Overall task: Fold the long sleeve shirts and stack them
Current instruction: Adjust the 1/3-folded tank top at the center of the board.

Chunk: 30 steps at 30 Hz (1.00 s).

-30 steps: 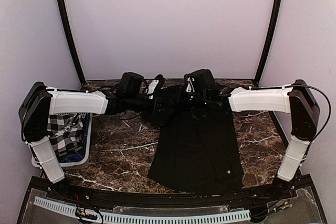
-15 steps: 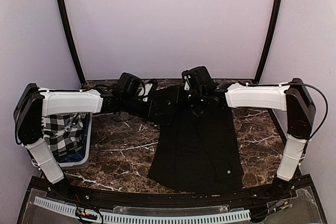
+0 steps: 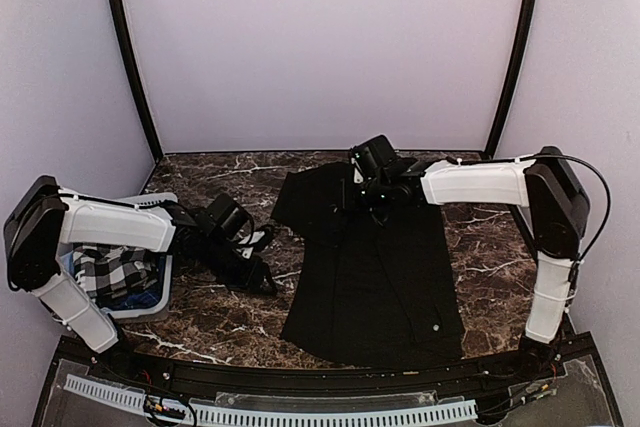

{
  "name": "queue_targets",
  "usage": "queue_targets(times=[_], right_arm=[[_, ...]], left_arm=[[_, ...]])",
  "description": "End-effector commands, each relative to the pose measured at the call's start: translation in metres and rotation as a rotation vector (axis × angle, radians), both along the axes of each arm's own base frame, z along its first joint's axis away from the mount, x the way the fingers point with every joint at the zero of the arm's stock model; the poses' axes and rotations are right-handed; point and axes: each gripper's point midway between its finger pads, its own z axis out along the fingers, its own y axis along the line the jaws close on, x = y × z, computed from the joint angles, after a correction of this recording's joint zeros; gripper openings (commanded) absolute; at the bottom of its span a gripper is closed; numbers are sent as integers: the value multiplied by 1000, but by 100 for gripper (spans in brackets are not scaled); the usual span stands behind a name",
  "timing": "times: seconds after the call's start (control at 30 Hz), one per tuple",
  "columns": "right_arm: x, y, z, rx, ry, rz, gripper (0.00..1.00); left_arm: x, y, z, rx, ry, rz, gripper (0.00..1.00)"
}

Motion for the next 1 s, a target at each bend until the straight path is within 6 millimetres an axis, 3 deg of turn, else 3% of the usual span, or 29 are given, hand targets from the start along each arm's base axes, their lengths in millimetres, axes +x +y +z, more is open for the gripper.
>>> queue_targets(times=[0.0, 0.13, 0.3, 0.5, 0.7, 0.83, 0.97], right_arm=[[10, -13, -24, -77, 6, -27, 0], [9, -12, -49, -100, 42, -26, 0], [7, -8, -70, -93, 75, -22, 0], [5, -8, -90, -120, 101, -16, 0], [5, -7, -97, -129, 105, -13, 0], [7, -1, -105, -129, 108, -10, 0], [10, 6, -116, -124, 123, 0, 0]], left_arm=[[-40, -1, 5, -38, 99, -72, 41], [-67, -3, -5, -22, 161, -126, 41], [-83, -16, -12, 1, 190, -182, 40], [-84, -27, -22, 63, 194, -205, 38], [-83, -28, -33, 142, 186, -214, 33], [-80, -31, -36, 166, 182, -194, 23], [-69, -15, -44, 266, 142, -124, 9]])
